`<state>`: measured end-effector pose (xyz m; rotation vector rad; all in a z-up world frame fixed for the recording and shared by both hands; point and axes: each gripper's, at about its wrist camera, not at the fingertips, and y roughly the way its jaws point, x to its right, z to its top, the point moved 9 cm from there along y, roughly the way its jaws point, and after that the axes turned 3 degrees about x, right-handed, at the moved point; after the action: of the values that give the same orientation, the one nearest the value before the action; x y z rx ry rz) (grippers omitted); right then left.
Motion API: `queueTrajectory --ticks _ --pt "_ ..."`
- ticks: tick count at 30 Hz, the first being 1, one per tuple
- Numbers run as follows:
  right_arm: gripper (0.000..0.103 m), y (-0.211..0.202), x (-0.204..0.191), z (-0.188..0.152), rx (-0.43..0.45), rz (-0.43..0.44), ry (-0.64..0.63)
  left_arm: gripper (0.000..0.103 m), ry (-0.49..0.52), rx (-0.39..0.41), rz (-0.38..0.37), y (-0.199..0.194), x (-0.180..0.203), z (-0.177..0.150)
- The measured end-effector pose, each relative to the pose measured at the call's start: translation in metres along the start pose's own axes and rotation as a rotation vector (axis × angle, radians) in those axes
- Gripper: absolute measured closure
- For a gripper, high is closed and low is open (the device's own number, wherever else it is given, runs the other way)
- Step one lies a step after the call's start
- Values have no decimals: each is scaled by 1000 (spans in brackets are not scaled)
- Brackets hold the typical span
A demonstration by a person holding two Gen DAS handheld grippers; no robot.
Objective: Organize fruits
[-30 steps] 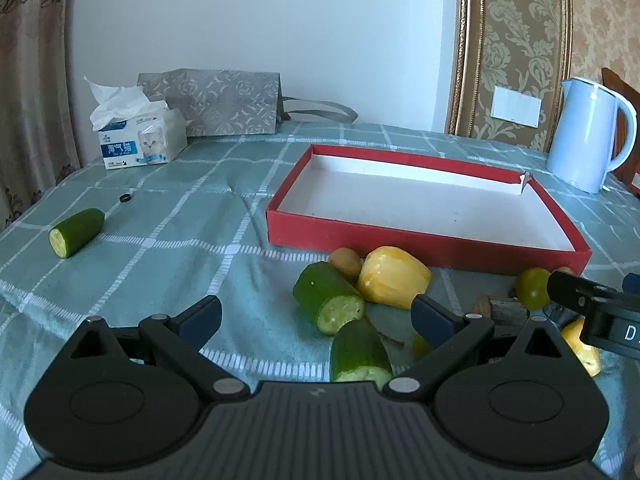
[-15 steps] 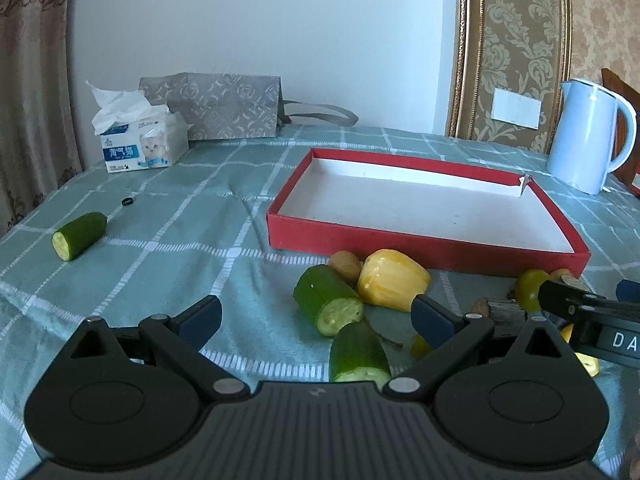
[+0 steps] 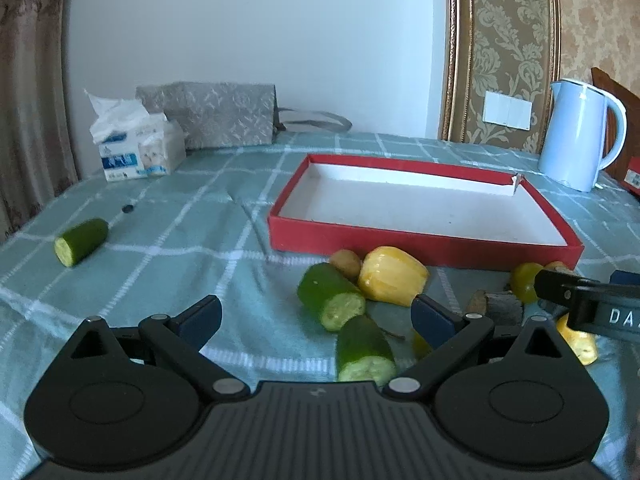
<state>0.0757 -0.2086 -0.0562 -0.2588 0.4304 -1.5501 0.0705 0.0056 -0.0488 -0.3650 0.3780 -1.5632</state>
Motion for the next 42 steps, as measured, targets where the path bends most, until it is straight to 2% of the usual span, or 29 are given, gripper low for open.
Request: queueTrajectory --ticks 9,20,24,31,42 --pt "0 1 -1 -1 -8 8 -7 1 -51 -30 -7 5 -11 -7" --pt "0 2 1 -1 -10 12 9 1 50 -22 -72 -4 4 -17" --pt "0 1 1 -1 -9 13 6 1 55 -5 -73 -9 -4 -17" --pt "0 2 -1 -2 -18 19 8 1 29 -25 -106 -7 -3 -19" --pt "0 2 -1 -3 -25 32 16 1 5 -88 -32 10 -1 -22"
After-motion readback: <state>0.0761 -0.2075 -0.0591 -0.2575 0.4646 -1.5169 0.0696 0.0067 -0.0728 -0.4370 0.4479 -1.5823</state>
